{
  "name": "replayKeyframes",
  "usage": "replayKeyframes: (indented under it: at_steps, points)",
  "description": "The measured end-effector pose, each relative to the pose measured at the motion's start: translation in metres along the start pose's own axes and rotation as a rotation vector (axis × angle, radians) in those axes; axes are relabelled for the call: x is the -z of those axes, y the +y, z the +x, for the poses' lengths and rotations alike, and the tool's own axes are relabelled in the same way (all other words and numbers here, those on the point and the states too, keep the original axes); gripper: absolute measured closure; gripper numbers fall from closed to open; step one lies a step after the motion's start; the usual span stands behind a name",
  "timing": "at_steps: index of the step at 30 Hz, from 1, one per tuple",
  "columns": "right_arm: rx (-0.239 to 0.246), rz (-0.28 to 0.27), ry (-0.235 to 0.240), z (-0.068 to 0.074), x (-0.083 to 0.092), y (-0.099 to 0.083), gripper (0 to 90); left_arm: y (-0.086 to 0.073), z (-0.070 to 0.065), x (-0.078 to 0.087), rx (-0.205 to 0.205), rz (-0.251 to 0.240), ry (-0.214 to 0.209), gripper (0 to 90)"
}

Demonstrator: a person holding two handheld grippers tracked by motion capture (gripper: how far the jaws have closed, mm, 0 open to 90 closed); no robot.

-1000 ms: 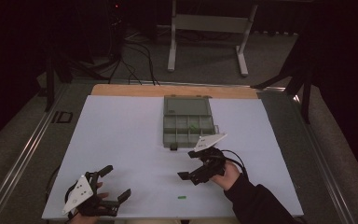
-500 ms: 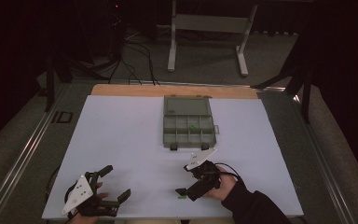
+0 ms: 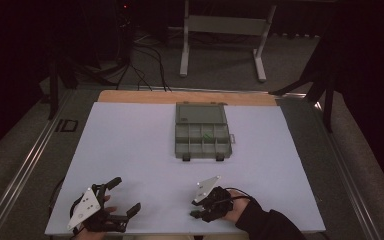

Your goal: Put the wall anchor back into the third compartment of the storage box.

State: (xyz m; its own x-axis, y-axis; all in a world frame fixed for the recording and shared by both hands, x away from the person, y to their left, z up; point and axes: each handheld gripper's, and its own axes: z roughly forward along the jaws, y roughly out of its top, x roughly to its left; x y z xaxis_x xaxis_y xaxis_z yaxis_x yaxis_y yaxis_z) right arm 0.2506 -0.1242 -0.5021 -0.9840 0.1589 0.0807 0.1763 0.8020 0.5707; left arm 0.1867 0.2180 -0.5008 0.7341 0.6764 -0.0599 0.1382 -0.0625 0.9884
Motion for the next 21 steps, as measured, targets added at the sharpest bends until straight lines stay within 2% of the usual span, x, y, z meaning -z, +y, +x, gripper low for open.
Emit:
replayKeyframes:
  at_steps: [11, 13, 17, 21]
  points:
    - [0.110, 0.042, -0.049, 0.011, -0.003, 0.002, 80.1, 0.000, 0.000, 0.000, 0.001, 0.001, -0.001, 0.2]
    - [0.104, 0.045, -0.037, 0.011, -0.004, 0.003, 83.7, 0.000, 0.000, 0.000, 0.001, 0.001, -0.001, 0.2]
    - [0.056, 0.034, -0.008, 0.006, -0.003, 0.002, 84.2, 0.000, 0.000, 0.000, 0.000, 0.002, -0.001, 0.2]
    - [0.038, 0.035, 0.002, 0.004, 0.000, 0.002, 84.2, 0.000, 0.000, 0.000, 0.001, -0.001, 0.000, 0.2]
